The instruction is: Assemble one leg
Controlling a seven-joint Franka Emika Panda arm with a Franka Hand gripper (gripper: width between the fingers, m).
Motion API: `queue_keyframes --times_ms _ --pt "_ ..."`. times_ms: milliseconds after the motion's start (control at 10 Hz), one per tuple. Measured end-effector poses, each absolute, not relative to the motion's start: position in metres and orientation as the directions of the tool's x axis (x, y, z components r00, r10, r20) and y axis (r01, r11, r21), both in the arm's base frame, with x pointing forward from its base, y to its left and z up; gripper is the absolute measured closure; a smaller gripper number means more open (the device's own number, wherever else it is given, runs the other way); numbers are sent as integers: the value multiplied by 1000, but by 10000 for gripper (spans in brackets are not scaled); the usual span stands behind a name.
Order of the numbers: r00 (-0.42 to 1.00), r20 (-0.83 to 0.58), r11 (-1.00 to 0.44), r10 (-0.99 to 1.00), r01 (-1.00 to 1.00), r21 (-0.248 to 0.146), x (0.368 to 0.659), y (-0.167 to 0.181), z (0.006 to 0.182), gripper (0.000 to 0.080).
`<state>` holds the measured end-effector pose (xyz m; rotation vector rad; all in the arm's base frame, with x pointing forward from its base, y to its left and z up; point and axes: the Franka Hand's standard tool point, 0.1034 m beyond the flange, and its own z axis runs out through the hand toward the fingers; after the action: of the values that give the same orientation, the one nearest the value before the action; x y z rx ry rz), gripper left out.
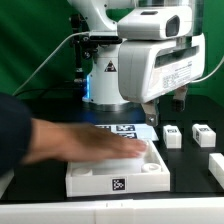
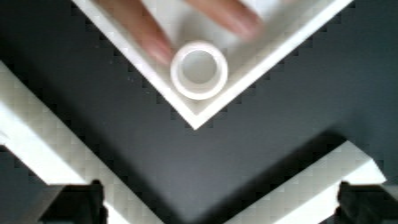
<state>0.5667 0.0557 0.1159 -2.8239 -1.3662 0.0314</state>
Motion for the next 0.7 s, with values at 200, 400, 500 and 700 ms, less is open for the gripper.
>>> queue_keyframes --times_ms 200,400,500,700 --pt "621 -17 -621 784 784 -14 566 56 115 150" --pt "621 -18 -621 784 784 -15 566 56 115 150" --pt "621 -18 -621 784 784 -15 566 56 114 150" --pt "621 -18 -621 784 784 -15 566 56 114 150"
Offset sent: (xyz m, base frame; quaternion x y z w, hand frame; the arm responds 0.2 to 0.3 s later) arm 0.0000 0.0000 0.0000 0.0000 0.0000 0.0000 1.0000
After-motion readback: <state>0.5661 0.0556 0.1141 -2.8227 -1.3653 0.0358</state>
